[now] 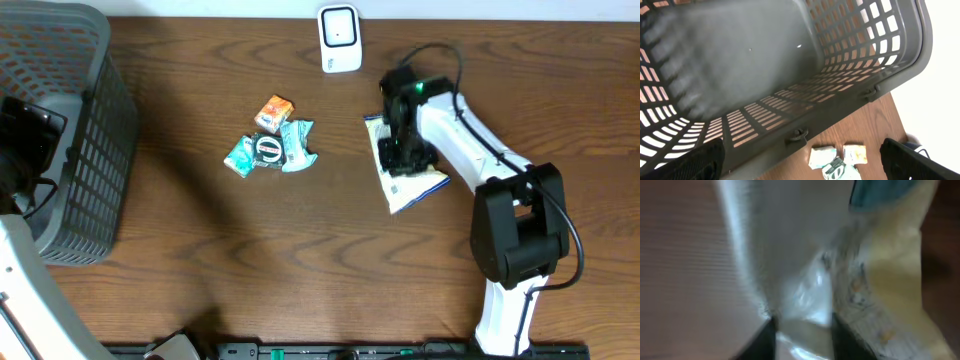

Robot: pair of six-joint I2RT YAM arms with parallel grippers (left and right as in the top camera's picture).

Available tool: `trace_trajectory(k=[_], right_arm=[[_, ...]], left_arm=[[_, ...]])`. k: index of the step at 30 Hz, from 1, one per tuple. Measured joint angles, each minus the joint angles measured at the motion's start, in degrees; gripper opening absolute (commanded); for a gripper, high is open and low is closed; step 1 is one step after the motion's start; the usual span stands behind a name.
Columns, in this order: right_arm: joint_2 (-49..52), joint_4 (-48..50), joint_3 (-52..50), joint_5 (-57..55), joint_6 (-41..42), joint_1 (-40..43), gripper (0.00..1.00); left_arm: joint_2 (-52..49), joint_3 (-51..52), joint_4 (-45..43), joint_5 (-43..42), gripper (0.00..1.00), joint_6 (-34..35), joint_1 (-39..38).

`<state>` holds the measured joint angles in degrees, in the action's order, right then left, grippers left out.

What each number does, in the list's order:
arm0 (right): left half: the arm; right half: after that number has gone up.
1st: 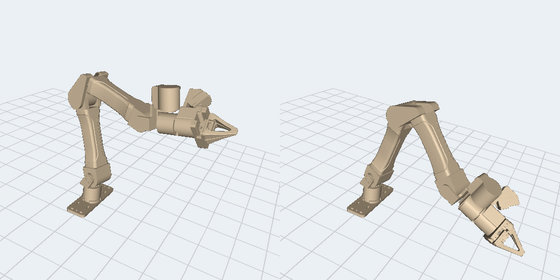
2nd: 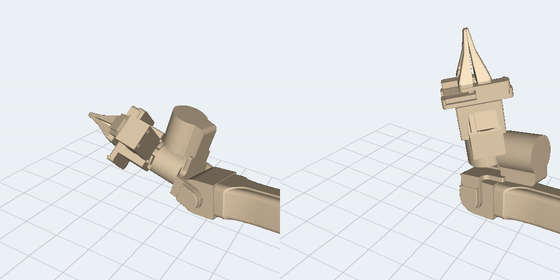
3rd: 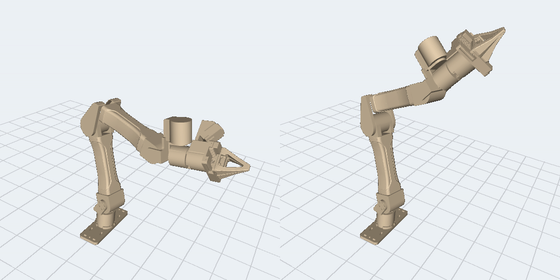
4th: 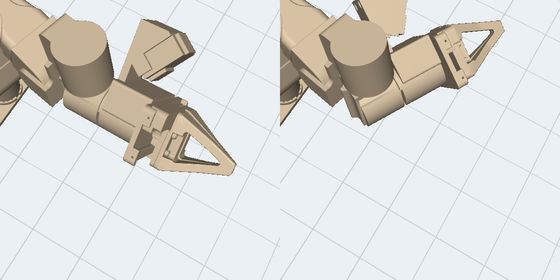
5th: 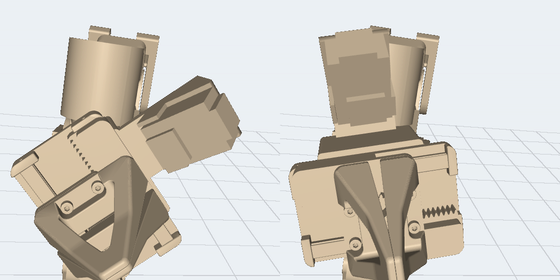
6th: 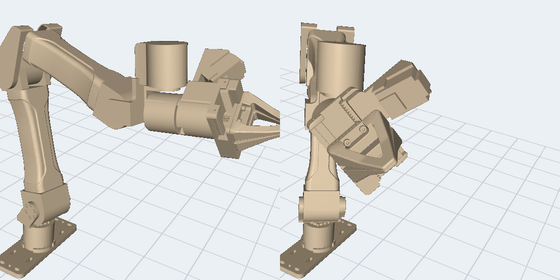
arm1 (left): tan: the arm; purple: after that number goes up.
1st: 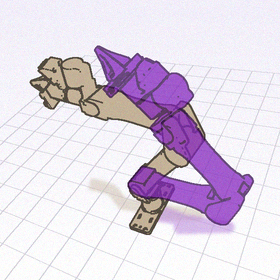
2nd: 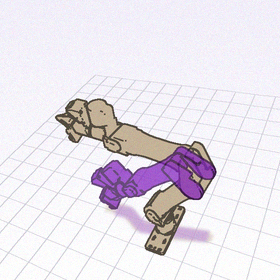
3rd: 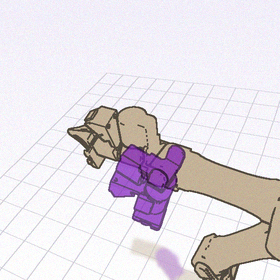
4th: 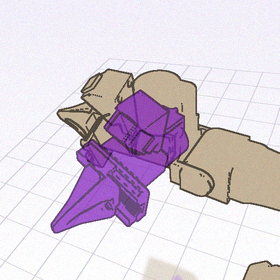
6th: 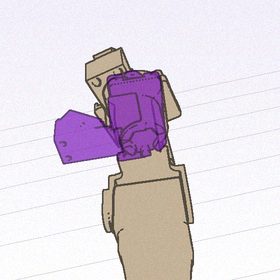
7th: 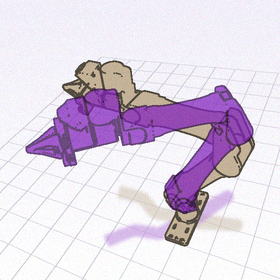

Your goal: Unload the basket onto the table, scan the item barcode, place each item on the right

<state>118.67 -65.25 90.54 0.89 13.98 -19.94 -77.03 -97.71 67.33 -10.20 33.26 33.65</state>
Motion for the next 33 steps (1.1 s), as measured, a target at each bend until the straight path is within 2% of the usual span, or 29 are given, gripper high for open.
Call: trace_trajectory(k=[1, 2, 3, 6, 13, 15, 16, 18, 22, 29, 30, 31, 32, 33], right_arm=[[0.00, 0.90, -1.75, -0.85, 0.85, 0.07, 0.50], [0.00, 1.46, -2.60, -1.27, 0.92, 0.13, 0.67], [0.00, 1.95, -3.65, -1.86, 1.18, 0.22, 0.73], [-0.04, 1.44, -4.33, -2.82, 2.03, 0.59, 0.81], [0.17, -8.74, -0.55, 0.28, 2.54, 0.70, 0.87], [0.31, -13.14, 3.93, 0.92, 2.47, 0.70, 0.76], [0.31, -14.86, 6.29, 1.11, 2.36, 0.70, 0.65], [0.31, -17.31, 10.64, 1.31, 1.88, 0.70, 0.37], [0.31, -20.65, 14.16, 1.73, 1.01, 0.57, 0.03], [0.31, -19.23, 9.90, 1.95, 0.66, -0.81, 0.01], [0.31, -17.68, 8.09, 1.97, 0.63, -1.18, 0.04], [0.31, -16.55, 6.78, 1.97, 0.68, -1.49, 0.22], [0.31, -15.15, 5.01, 1.97, 0.85, -1.77, 0.52], [0.31, -13.64, 2.86, 1.97, 0.90, -1.97, 0.60]], left_arm=[[0.00, 0.00, -0.07, 0.00, 0.97, 0.00, 0.00], [0.00, 0.00, -0.02, 0.00, 0.98, 0.00, 0.00], [0.00, 0.00, -0.04, 0.00, 0.98, 0.00, 0.00], [0.00, 0.00, -0.04, 0.00, 0.98, 0.00, 0.00], [0.00, 0.00, -0.02, 0.02, 0.97, 0.00, 0.00], [0.00, 0.00, -0.04, 0.00, 0.98, 0.00, 0.00], [0.00, 0.00, 0.00, 0.00, 0.98, 0.00, 0.00], [0.00, 0.00, -0.02, 0.02, 0.98, 0.00, 0.00], [0.00, 0.00, -0.04, 0.00, 0.98, 0.00, 0.00], [0.00, 0.00, -0.04, 0.00, 0.97, 0.00, 0.00], [0.00, 0.00, -0.04, 0.00, 0.98, 0.00, 0.00], [0.00, 0.00, -0.07, 0.00, 0.97, 0.00, 0.00], [0.00, 0.00, -0.04, 0.00, 0.98, 0.00, 0.00], [0.00, 0.00, -0.07, 0.00, 0.98, 0.00, 0.00]])
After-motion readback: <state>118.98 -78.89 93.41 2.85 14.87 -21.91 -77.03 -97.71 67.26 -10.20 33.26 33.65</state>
